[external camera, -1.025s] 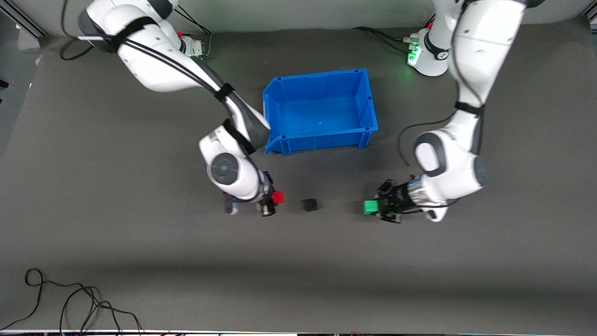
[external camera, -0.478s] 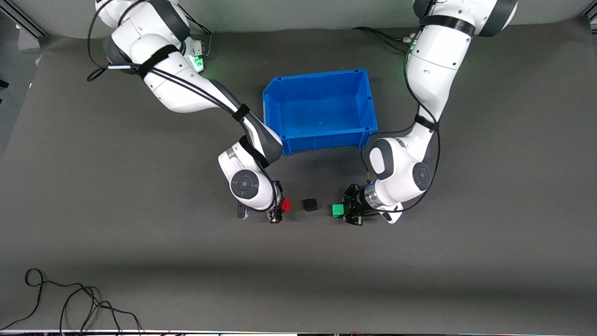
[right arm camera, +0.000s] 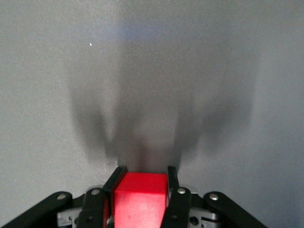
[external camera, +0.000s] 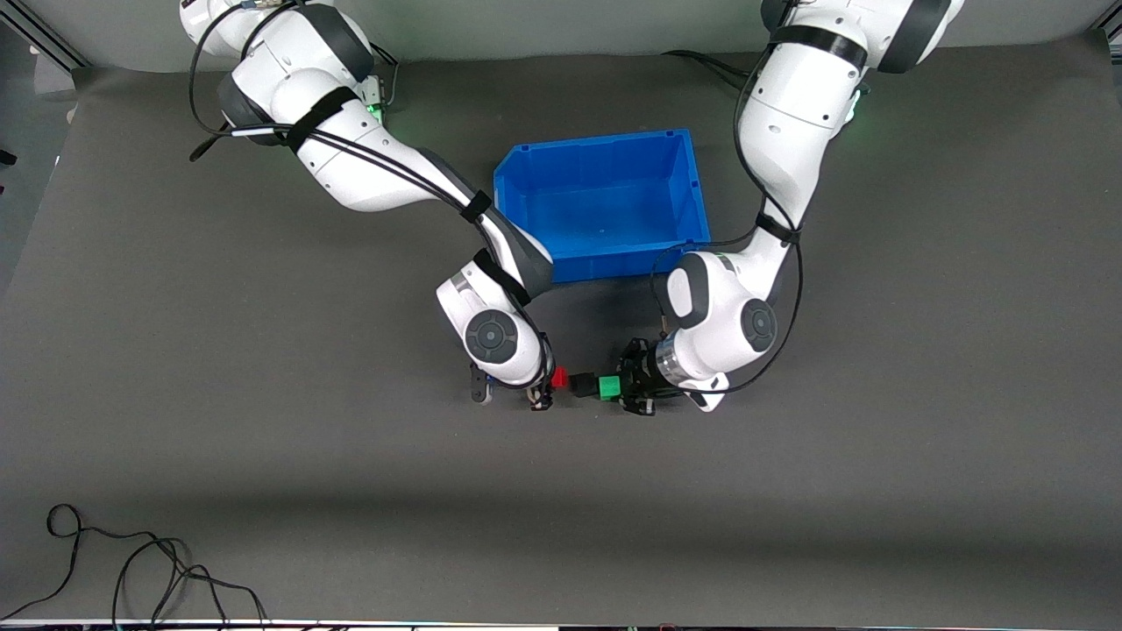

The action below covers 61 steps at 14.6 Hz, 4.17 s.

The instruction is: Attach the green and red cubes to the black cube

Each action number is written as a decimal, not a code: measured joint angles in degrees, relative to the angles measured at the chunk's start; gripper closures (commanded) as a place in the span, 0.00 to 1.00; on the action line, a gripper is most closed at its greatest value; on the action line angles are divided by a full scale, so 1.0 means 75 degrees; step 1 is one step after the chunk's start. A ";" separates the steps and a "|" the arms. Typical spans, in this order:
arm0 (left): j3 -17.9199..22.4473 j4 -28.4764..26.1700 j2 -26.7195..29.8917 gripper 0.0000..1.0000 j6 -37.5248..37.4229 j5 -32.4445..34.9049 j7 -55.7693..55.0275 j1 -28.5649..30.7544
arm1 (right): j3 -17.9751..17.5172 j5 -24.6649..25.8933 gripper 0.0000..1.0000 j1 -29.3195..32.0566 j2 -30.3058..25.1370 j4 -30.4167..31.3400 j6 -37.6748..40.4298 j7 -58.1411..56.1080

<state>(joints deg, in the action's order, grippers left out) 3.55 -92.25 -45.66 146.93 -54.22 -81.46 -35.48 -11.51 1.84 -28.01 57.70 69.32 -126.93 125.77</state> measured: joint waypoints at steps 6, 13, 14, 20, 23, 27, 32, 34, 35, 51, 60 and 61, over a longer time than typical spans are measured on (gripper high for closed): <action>0.0006 0.0000 -0.0002 0.73 0.0006 0.0000 -0.0201 -0.0120 | 0.0013 0.0000 0.84 0.0001 0.0147 -0.0235 0.0040 0.0006; 0.0023 0.0000 -0.0003 0.28 0.0011 0.0002 -0.0211 -0.0228 | 0.0014 0.0000 0.00 0.0001 0.0172 -0.0279 0.0054 0.0013; 0.0023 0.0000 -0.0003 0.00 0.0011 0.0003 -0.0211 -0.0229 | 0.0019 0.0002 0.00 0.0002 0.0175 -0.0299 0.0053 0.0013; 0.0162 -0.0001 -0.0003 0.00 -0.0024 0.0148 -0.0211 -0.0191 | 0.0094 0.0056 0.00 0.0137 -0.0141 -0.0645 0.0051 -0.0205; 0.0394 0.0019 0.0113 0.00 -0.0767 0.0942 -0.0210 0.0287 | 0.0250 0.0065 0.00 0.0219 -0.0728 -0.0638 0.0476 -0.0555; 0.0702 0.0034 0.0690 0.00 -0.2433 0.2076 0.0663 0.1339 | 0.0365 0.0072 0.00 0.0519 -0.1848 -0.0604 0.2555 -0.1774; 0.0925 -0.0006 0.1816 0.00 -0.4799 0.3626 0.3410 0.3250 | 0.0372 0.0072 0.00 0.0966 -0.3042 -0.0020 0.3479 -0.4628; 0.0933 -0.0011 0.2302 0.00 -0.5428 0.4134 0.4407 0.3730 | 0.0373 0.0072 0.00 0.1144 -0.3485 0.0517 0.3516 -0.5321; 0.0936 -0.0014 0.2547 0.00 -0.5690 0.4346 0.4834 0.3860 | 0.0374 0.0072 0.00 0.1240 -0.3761 0.0825 0.3524 -0.5727; 0.0591 0.0940 0.4536 0.00 -0.7653 0.6732 1.0899 0.3374 | 0.1322 0.0072 0.00 0.3325 -0.8210 0.3708 0.4349 -1.5106; 0.0629 0.0275 0.5447 0.00 -0.7091 0.6893 1.1060 0.3391 | 0.1410 -0.0333 0.00 0.3280 -0.8213 0.3285 0.4911 -1.5446; 0.0623 0.0206 0.5495 0.00 -0.7063 0.6893 1.1060 0.3395 | 0.1409 -0.0353 0.00 0.3224 -0.8205 0.3286 0.4931 -1.5456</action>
<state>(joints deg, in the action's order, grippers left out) 8.22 -90.70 -4.45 93.96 -2.52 1.49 -10.01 -0.94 -0.81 -3.83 -3.84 93.96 -89.95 9.85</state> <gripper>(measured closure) 0.000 0.000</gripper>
